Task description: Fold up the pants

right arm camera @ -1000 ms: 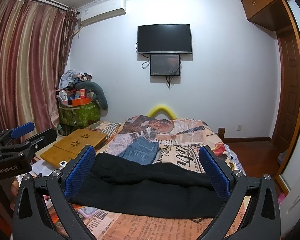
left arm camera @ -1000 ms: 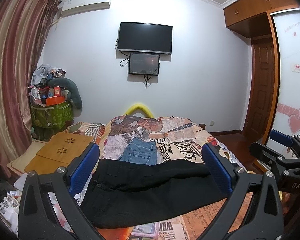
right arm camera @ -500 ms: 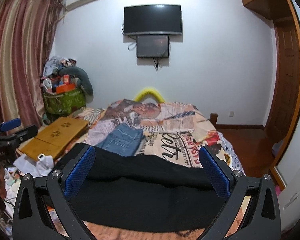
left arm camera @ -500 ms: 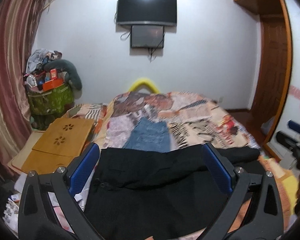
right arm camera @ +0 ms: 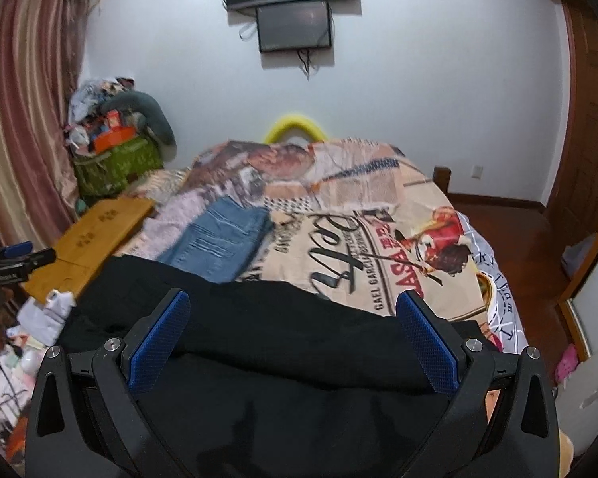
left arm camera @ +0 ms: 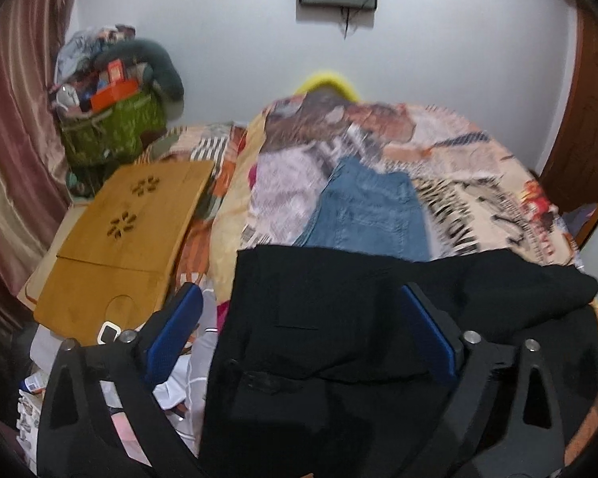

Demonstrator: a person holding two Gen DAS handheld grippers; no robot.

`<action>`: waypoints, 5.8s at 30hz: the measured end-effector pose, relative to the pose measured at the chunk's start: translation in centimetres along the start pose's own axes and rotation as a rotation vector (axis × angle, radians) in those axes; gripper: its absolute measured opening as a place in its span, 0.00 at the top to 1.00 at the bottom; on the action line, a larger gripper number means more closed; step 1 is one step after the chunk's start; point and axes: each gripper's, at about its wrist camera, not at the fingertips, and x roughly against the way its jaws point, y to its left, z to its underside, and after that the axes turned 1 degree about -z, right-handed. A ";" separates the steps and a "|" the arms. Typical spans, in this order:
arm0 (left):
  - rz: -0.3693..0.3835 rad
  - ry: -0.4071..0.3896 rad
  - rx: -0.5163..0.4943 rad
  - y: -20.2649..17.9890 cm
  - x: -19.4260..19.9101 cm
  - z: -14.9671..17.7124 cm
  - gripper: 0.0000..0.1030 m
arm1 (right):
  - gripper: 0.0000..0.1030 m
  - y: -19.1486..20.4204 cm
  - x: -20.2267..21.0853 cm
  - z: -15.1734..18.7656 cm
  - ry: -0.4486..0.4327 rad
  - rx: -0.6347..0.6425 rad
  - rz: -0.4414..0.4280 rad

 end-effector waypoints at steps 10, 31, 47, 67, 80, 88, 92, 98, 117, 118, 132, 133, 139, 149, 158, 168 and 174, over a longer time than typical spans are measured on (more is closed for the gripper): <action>-0.012 0.197 0.096 3.8 -11.5 -1.2 0.24 | 0.00 -2.0 -7.9 -1.0 0.177 0.048 -0.001; 0.040 0.350 0.130 4.4 -21.6 -1.0 0.68 | 0.39 -0.7 -21.2 -0.1 0.463 0.116 -0.221; 0.016 0.211 0.058 2.7 -13.1 -2.4 0.85 | 0.94 -0.2 -16.0 -1.0 0.333 0.097 -0.204; 0.009 0.100 0.147 6.3 1.4 2.8 0.85 | 0.94 3.4 -2.2 0.8 0.209 0.135 -0.231; -0.016 0.118 0.133 7.2 4.6 9.0 0.87 | 0.94 4.4 0.9 6.0 0.273 0.093 -0.244; -0.065 0.186 0.143 8.1 4.7 12.5 0.93 | 0.93 4.5 1.3 8.6 0.314 0.056 -0.237; -0.073 0.205 0.154 8.5 4.7 13.4 0.93 | 0.92 4.4 1.3 9.3 0.340 0.041 -0.237; -0.070 0.180 0.147 7.8 5.8 12.3 0.89 | 0.85 4.1 2.4 8.8 0.333 0.036 -0.214; 0.049 0.012 -0.034 -4.2 7.1 3.2 0.18 | 0.18 0.0 4.7 3.7 0.113 0.091 0.012; 0.057 0.010 -0.047 -4.9 6.9 2.9 0.17 | 0.17 -0.3 4.4 3.7 0.116 0.089 0.018; 0.155 0.122 -0.087 -13.5 -0.8 0.2 0.15 | 0.16 -5.9 -2.0 2.5 0.180 0.023 0.050; 0.154 0.132 -0.092 -13.9 -1.7 0.1 0.15 | 0.16 -6.3 -2.5 2.4 0.187 0.017 0.052; 0.131 0.177 -0.124 -15.8 -5.6 0.3 0.15 | 0.16 -8.1 -6.7 2.2 0.251 -0.002 0.024; 0.120 0.260 -0.193 -17.7 -9.9 1.8 0.15 | 0.17 -7.6 -13.8 1.7 0.388 -0.012 -0.136; 0.134 0.285 -0.222 -18.4 -10.2 2.8 0.15 | 0.53 -7.1 -18.4 3.1 0.502 -0.038 -0.172; 0.175 0.314 -0.237 -19.2 -8.2 3.3 0.14 | 0.93 -8.4 -14.6 2.4 0.424 -0.085 -0.185; 0.220 0.330 -0.266 -20.9 -6.2 3.9 0.14 | 0.93 -9.8 -8.5 0.3 0.292 -0.105 -0.171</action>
